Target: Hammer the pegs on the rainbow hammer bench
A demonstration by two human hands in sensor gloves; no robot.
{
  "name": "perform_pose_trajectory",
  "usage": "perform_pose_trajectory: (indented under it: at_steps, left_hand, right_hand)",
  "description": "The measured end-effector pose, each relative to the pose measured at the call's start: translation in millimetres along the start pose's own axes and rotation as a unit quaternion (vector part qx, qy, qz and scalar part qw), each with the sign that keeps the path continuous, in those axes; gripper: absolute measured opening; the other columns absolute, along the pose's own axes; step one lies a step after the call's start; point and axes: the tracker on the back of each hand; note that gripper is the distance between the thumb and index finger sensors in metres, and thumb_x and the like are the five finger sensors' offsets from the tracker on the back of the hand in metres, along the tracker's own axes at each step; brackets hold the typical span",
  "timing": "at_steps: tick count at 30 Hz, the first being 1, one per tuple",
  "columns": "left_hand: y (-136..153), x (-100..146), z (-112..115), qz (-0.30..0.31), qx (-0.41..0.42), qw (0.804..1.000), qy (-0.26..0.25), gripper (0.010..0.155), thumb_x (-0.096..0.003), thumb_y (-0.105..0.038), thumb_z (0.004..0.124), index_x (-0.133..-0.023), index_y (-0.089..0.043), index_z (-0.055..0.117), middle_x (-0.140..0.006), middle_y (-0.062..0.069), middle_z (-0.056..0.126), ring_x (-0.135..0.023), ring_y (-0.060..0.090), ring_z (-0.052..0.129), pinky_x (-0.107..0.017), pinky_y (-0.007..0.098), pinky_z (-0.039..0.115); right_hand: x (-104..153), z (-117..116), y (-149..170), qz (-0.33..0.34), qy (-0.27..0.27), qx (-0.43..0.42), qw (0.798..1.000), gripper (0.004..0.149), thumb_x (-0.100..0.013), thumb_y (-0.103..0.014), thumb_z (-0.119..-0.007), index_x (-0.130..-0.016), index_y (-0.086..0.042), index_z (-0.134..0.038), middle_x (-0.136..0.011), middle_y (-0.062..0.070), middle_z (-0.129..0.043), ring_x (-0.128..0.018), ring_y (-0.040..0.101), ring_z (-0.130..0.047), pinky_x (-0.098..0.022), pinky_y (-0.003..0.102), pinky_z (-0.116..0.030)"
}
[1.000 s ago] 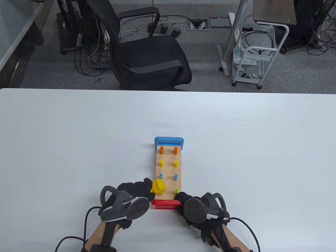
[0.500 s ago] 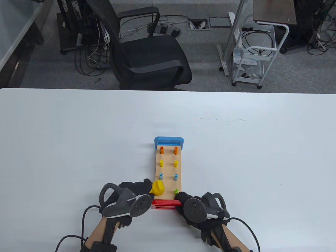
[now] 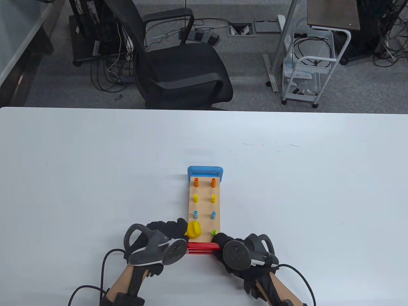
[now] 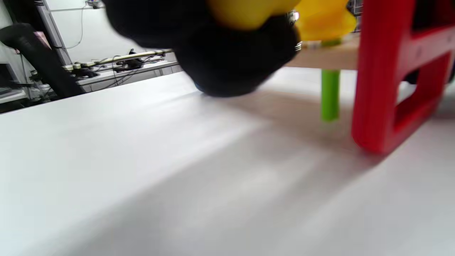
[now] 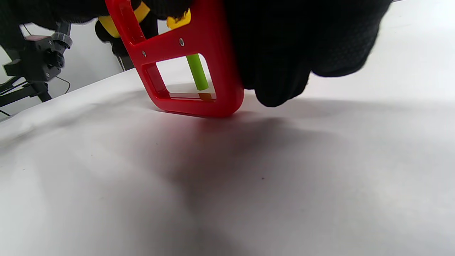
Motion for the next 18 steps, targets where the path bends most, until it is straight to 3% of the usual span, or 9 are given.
perform_pose_trajectory:
  at_steps: [2, 5, 8, 9, 10, 12, 15, 16, 18]
  left_hand:
    - [-1.1, 0.7, -9.5, -0.019, 0.037, 0.998, 0.046, 0.064, -0.0550, -0.052, 0.058, -0.105, -0.013, 0.063, -0.073, 0.005, 0.098, -0.042, 0.024, 0.104, -0.032, 0.033, 0.087]
    - [1.4, 8.9, -20.9, -0.002, 0.095, 0.987, -0.127, 0.064, -0.0525, -0.052, 0.061, -0.104, -0.014, 0.065, -0.073, 0.005, 0.100, -0.042, 0.027, 0.104, -0.030, 0.034, 0.088]
    - [-8.4, -5.0, 7.1, -0.012, 0.001, 0.999, 0.045, 0.063, -0.0542, -0.049, 0.057, -0.105, -0.011, 0.064, -0.073, 0.008, 0.100, -0.044, 0.028, 0.105, -0.031, 0.036, 0.088]
    - [-4.4, 3.3, 6.1, -0.029, -0.064, 0.993, 0.093, 0.063, -0.0528, -0.053, 0.039, -0.106, -0.021, 0.048, -0.081, -0.011, 0.092, -0.053, 0.008, 0.106, -0.038, 0.024, 0.093]
    - [-0.7, -0.4, -1.1, 0.007, 0.038, 0.999, -0.026, 0.063, -0.0527, -0.052, 0.055, -0.102, -0.013, 0.067, -0.069, 0.001, 0.102, -0.038, 0.021, 0.108, -0.027, 0.031, 0.091]
    - [-1.4, 0.2, -6.9, -0.013, 0.001, 0.999, 0.051, 0.063, -0.0547, -0.052, 0.056, -0.105, -0.014, 0.062, -0.075, 0.004, 0.098, -0.045, 0.024, 0.104, -0.033, 0.033, 0.087]
    - [1.2, 7.2, -11.6, -0.008, 0.062, 0.995, -0.079, 0.064, -0.0523, -0.051, 0.059, -0.104, -0.015, 0.065, -0.075, 0.004, 0.100, -0.045, 0.025, 0.105, -0.032, 0.034, 0.088]
    - [0.9, 6.4, -11.2, -0.006, 0.074, 0.995, -0.068, 0.064, -0.0526, -0.050, 0.061, -0.105, -0.014, 0.065, -0.075, 0.006, 0.100, -0.046, 0.028, 0.104, -0.033, 0.036, 0.088]
    - [-6.0, -5.2, 9.1, -0.038, -0.023, 0.995, 0.093, 0.063, -0.0532, -0.052, 0.053, -0.105, -0.016, 0.057, -0.077, -0.001, 0.097, -0.048, 0.020, 0.106, -0.034, 0.032, 0.091]
  right_hand:
    - [-0.3, 0.2, 0.3, -0.001, 0.000, 0.001, 1.000, 0.051, -0.063, -0.034, -0.051, -0.102, -0.004, -0.038, -0.100, 0.026, -0.075, -0.078, 0.043, -0.086, -0.060, 0.060, -0.072]
    - [-0.2, 0.2, 0.5, 0.000, 0.000, -0.001, 1.000, 0.051, -0.063, -0.034, -0.051, -0.102, -0.004, -0.038, -0.100, 0.026, -0.075, -0.079, 0.043, -0.086, -0.060, 0.060, -0.072]
    - [-0.3, 0.3, 0.7, 0.000, -0.001, -0.001, 1.000, 0.051, -0.063, -0.034, -0.051, -0.102, -0.004, -0.038, -0.100, 0.026, -0.075, -0.079, 0.043, -0.086, -0.060, 0.060, -0.072]
    - [-0.2, 0.0, 0.4, 0.000, -0.003, -0.001, 1.000, 0.051, -0.063, -0.034, -0.051, -0.102, -0.004, -0.038, -0.100, 0.026, -0.075, -0.079, 0.043, -0.086, -0.060, 0.060, -0.072]
    - [0.4, 0.0, -0.3, -0.003, 0.002, 0.001, 1.000, 0.051, -0.063, -0.034, -0.051, -0.102, -0.004, -0.038, -0.100, 0.026, -0.075, -0.079, 0.043, -0.086, -0.060, 0.060, -0.072]
    - [0.1, 0.2, 0.4, -0.002, -0.002, 0.000, 1.000, 0.051, -0.063, -0.034, -0.051, -0.102, -0.004, -0.038, -0.100, 0.026, -0.075, -0.079, 0.043, -0.086, -0.060, 0.060, -0.072]
    - [0.1, 0.1, 0.5, -0.001, -0.001, -0.002, 1.000, 0.051, -0.063, -0.034, -0.051, -0.102, -0.004, -0.038, -0.100, 0.027, -0.075, -0.079, 0.043, -0.086, -0.060, 0.060, -0.072]
    - [0.1, 0.2, 0.4, -0.002, -0.002, -0.001, 1.000, 0.051, -0.063, -0.034, -0.051, -0.102, -0.004, -0.038, -0.101, 0.026, -0.075, -0.079, 0.043, -0.086, -0.060, 0.060, -0.072]
    - [0.2, 0.1, 0.9, 0.000, -0.001, -0.001, 1.000, 0.051, -0.063, -0.034, -0.051, -0.102, -0.004, -0.038, -0.100, 0.026, -0.075, -0.079, 0.043, -0.086, -0.060, 0.060, -0.072]
Point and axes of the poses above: the tracker on the back of each hand, its own y axis roughly to the little-finger side, its own x axis roughly from the fingertips to the wrist, z = x × y
